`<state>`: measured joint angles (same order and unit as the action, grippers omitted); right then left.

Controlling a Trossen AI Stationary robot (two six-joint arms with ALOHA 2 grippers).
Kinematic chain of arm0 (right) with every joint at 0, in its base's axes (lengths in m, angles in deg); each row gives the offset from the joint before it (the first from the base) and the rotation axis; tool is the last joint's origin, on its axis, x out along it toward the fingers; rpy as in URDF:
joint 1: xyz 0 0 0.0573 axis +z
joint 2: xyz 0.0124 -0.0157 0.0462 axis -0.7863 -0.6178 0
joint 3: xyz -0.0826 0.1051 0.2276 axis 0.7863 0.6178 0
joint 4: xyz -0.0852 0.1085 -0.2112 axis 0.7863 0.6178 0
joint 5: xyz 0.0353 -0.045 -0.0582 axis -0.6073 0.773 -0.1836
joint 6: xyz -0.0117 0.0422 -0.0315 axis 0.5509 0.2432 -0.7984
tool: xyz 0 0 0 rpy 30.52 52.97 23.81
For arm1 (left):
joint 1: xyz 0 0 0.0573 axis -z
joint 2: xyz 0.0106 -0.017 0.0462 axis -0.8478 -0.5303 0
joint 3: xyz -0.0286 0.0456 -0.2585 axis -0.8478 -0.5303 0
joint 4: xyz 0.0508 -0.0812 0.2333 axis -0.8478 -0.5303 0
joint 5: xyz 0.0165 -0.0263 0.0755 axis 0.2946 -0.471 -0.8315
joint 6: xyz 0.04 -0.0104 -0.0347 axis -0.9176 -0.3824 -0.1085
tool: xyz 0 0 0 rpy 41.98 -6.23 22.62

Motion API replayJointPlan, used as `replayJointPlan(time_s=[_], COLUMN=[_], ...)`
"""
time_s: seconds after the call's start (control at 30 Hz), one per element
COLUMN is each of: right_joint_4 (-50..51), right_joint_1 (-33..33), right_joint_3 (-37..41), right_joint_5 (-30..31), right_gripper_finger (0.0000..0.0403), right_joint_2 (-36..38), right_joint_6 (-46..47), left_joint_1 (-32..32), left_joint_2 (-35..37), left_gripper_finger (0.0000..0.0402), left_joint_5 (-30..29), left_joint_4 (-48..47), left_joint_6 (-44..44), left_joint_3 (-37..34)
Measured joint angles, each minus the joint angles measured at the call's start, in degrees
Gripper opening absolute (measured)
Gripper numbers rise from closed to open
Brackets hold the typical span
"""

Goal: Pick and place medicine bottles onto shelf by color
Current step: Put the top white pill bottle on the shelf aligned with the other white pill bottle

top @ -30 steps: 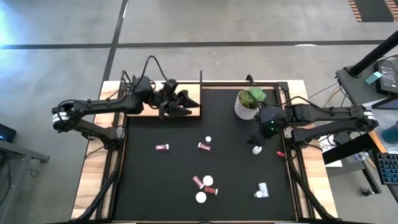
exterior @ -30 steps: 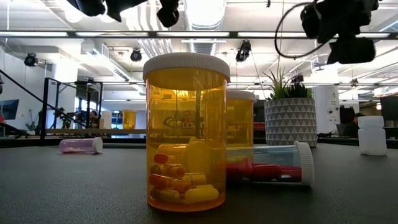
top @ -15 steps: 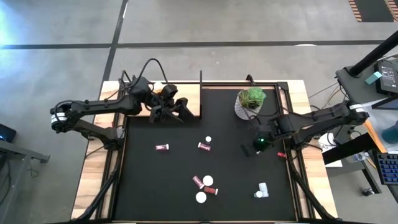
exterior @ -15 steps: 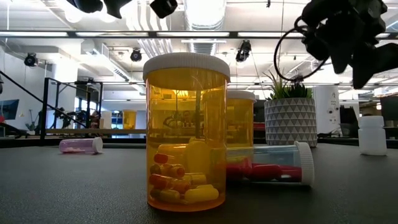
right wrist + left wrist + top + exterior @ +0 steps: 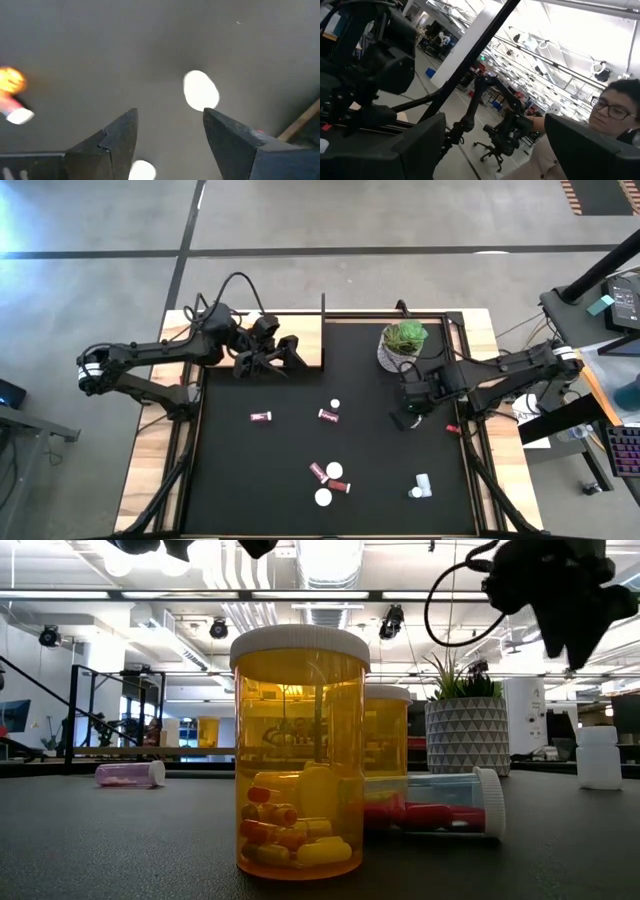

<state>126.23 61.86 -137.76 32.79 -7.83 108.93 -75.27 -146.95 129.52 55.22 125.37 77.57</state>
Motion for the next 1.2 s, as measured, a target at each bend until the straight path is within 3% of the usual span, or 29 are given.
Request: replayJointPlan(time_s=[0.37, 0.87, 1.2], right_joint_4=[0.6, -2.5, -6.3], right_joint_1=[0.0, 0.0, 0.0], right_joint_3=[2.9, 7.7, 11.6], right_joint_5=[-0.5, -0.1, 0.1], right_gripper_finger=[0.0215, 0.0260, 0.0250], right_joint_2=[-3.6, -2.9, -3.2], right_joint_6=[-6.5, -7.3, -7.9], left_joint_1=[0.0, 0.0, 0.0], left_joint_2=[-0.2, -0.2, -0.3], left_gripper_finger=[0.0323, 0.0323, 0.0323], left_joint_5=[-0.1, -2.1, -2.9], left_joint_4=[0.0, 0.0, 0.0], left_joint_6=[0.0, 0.0, 0.1], left_joint_3=[0.0, 0.0, 0.0])
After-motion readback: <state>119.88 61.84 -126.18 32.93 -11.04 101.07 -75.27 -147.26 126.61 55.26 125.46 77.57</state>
